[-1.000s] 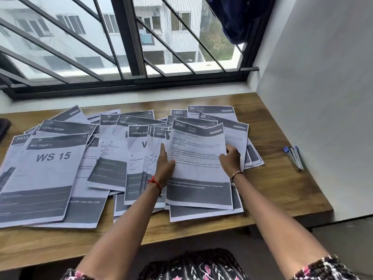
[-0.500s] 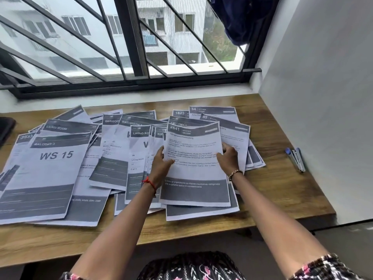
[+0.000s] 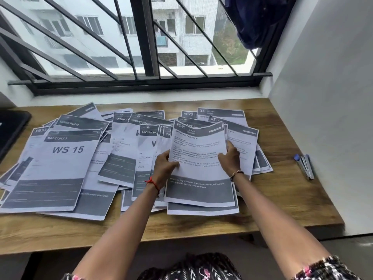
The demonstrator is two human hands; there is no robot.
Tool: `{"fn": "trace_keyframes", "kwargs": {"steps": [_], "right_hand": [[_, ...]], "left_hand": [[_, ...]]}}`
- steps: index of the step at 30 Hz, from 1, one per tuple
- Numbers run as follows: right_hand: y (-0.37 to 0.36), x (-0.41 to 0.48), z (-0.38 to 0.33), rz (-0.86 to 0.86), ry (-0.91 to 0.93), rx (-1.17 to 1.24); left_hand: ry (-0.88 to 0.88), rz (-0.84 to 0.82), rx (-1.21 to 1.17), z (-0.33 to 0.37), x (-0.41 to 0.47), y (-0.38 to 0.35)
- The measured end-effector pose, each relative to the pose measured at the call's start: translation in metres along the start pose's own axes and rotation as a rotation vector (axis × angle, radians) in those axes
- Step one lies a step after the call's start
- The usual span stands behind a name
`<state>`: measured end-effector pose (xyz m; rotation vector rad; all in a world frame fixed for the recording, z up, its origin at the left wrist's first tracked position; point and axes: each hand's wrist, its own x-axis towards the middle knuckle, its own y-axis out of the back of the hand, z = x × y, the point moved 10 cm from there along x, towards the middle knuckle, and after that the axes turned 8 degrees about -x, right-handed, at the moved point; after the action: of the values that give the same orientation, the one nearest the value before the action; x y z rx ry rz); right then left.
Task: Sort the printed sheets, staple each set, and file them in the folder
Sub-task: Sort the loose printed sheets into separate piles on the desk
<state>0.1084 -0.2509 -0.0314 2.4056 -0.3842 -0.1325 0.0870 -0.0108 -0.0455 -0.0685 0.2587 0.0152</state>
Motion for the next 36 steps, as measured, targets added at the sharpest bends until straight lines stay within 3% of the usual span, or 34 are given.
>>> {"fn": "trace_keyframes", "kwargs": {"steps": [7, 13, 18, 26, 33, 36], "right_hand": [[-0.012, -0.001, -0.011, -0.045, 0.030, -0.012], [0.028, -0.005, 0.037, 0.157, -0.369, -0.400], [0.051, -0.014, 0.072, 0.194, -0.598, -0.442], [0.049, -0.011, 0.083, 0.092, -0.591, -0.467], [0.053, -0.012, 0.073, 0.207, -0.545, -0.417], [0.048, -0.010, 0.065, 0.163, -0.475, -0.378]], "left_hand": [[0.091, -0.160, -0.060, -0.008, -0.004, 0.003], [0.061, 0.010, -0.012, -0.005, 0.000, 0.025], [0.117, 0.066, 0.035, -0.017, -0.001, 0.034], [0.155, 0.150, 0.038, -0.024, -0.001, 0.049], [0.141, 0.177, 0.053, -0.027, -0.003, 0.054], [0.135, 0.177, 0.046, -0.028, -0.004, 0.054]]}}
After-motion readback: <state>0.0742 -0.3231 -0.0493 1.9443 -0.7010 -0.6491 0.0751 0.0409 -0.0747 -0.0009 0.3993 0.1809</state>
